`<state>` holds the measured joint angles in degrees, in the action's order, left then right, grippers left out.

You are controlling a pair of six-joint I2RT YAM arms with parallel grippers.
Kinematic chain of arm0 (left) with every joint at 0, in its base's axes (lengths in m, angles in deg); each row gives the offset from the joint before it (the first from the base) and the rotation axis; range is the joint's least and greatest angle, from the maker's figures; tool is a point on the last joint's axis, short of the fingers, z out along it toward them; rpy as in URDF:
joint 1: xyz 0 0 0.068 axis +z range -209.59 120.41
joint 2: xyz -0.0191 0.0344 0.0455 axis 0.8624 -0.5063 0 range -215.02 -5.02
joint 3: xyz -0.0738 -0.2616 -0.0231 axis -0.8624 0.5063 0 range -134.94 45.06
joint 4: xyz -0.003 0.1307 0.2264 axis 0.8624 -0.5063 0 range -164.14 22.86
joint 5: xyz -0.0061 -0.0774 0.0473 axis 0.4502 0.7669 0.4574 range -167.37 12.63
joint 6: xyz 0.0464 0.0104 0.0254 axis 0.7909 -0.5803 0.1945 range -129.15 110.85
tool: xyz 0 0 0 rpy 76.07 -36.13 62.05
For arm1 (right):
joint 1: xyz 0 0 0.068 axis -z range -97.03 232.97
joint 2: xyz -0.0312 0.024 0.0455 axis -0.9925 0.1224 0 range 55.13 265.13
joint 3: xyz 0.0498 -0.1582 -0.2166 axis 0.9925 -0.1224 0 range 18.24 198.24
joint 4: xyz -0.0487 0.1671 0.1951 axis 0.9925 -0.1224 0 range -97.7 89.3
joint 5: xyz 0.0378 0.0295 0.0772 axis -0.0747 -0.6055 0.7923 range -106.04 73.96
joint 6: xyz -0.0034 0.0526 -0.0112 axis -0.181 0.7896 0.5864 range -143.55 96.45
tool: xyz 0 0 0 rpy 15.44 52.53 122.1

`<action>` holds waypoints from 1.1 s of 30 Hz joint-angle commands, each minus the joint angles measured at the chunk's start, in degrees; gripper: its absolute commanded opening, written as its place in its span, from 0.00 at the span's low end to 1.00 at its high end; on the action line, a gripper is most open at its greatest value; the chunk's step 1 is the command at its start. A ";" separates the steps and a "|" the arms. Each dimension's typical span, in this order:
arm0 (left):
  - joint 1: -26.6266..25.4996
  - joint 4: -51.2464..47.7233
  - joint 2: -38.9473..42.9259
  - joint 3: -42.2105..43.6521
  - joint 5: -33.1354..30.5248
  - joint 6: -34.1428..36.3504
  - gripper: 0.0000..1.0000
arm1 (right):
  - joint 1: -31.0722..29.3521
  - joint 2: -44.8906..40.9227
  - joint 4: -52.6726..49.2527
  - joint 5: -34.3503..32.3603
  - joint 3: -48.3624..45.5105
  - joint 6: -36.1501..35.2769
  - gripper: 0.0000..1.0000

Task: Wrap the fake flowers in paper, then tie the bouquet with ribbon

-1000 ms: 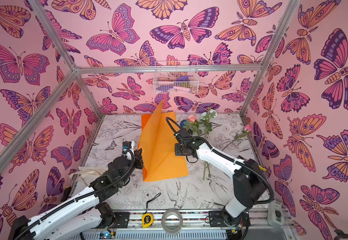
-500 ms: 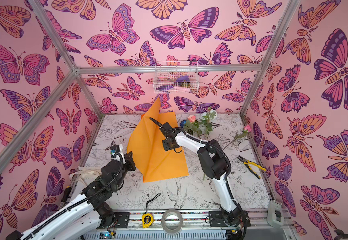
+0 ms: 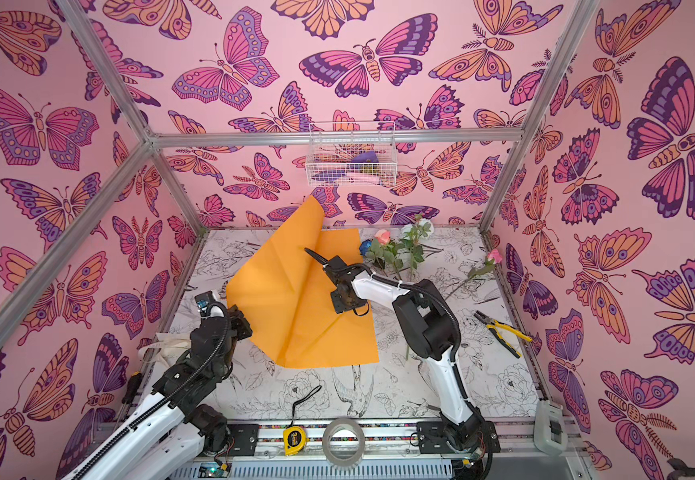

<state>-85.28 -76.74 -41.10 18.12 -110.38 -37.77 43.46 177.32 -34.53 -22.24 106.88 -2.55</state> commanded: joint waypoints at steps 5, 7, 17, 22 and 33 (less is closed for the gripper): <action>7.55 1.85 -3.66 1.22 3.23 -2.42 0.00 | -0.30 -4.14 -4.80 5.22 -14.37 10.89 0.49; 8.93 4.12 -5.97 1.51 4.70 -2.97 0.00 | -0.59 -6.47 -4.34 6.01 -17.50 13.72 0.48; 13.89 13.99 -18.88 -0.09 8.55 -5.50 0.00 | -2.69 -16.64 -4.55 6.16 -29.64 25.79 0.42; 14.99 17.25 -22.08 0.63 7.05 -7.49 0.00 | -4.40 -20.92 -5.51 4.47 -33.71 31.07 0.40; 19.07 28.78 -36.06 -1.40 9.05 -8.96 0.00 | -4.64 -31.66 0.27 3.51 -42.87 39.96 0.36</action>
<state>-67.66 -54.36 -74.21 18.43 -101.99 -45.99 39.20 145.54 -31.77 -18.74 66.27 33.36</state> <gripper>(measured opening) 0.041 0.357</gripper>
